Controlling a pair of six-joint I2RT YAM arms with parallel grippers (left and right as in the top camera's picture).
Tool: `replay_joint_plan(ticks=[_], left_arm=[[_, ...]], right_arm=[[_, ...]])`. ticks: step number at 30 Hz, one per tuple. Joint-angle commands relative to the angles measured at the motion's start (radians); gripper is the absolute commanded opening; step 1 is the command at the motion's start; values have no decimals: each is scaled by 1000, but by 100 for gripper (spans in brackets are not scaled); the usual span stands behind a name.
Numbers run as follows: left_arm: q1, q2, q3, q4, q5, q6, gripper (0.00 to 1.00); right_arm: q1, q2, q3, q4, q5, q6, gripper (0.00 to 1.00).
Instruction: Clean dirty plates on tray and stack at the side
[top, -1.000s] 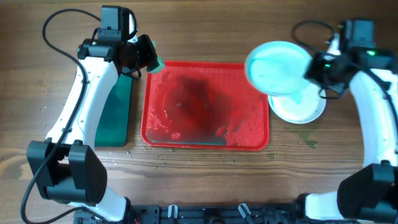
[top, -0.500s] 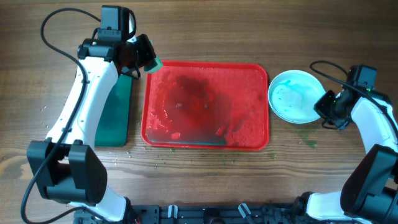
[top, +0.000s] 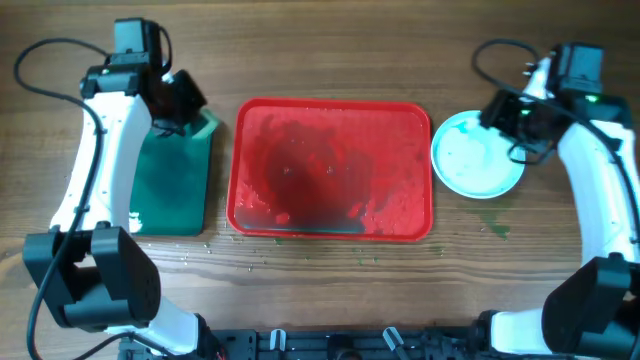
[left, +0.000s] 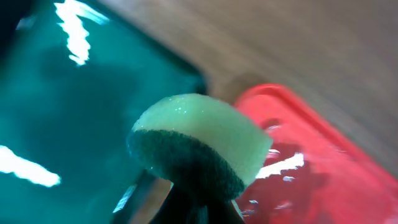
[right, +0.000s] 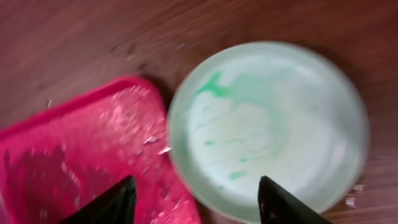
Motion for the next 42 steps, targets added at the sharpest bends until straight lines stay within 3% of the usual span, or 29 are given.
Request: replay_joint_plan(ticks=[1,5,10,14,16,18,19,23,27,35,37,42], left_arm=[[39,1,-17,-52,-172,4,4],[58,1,-118,-15,-293,-48,4],[68,1,-343,209,-317,-86,4],[76,1,-409,288,-348,-86,18],[85,-1,-404,304,-389,-81,38],[90,-4,-379,285,-387,-79,90],[90,-6,-360,262,-388,-79,100],[90,-41,-252,153,-385,-79,100],[89,-82,-230,134,-290,-79,100],[89,-82,-230,134,-290,-79,100],[89,-82,-230,134,-290,-79,100],[89,-82,-230,134,-290,-79,100]], right_arm=[[111,-15,12,10,-24,-24,69],[189,-15,12,32,-23,-24,74],[220,-15,12,28,21,-23,74],[220,-15,12,17,22,-25,74],[220,-15,12,7,22,-25,74],[220,-15,12,-2,22,-25,74],[220,-15,12,-4,22,-24,74],[220,-15,12,-3,22,-26,74],[220,-46,12,-3,22,-26,72],[220,-332,18,-6,66,-27,73],[220,-436,18,-41,68,-31,100],[220,-642,18,-134,68,-24,100]])
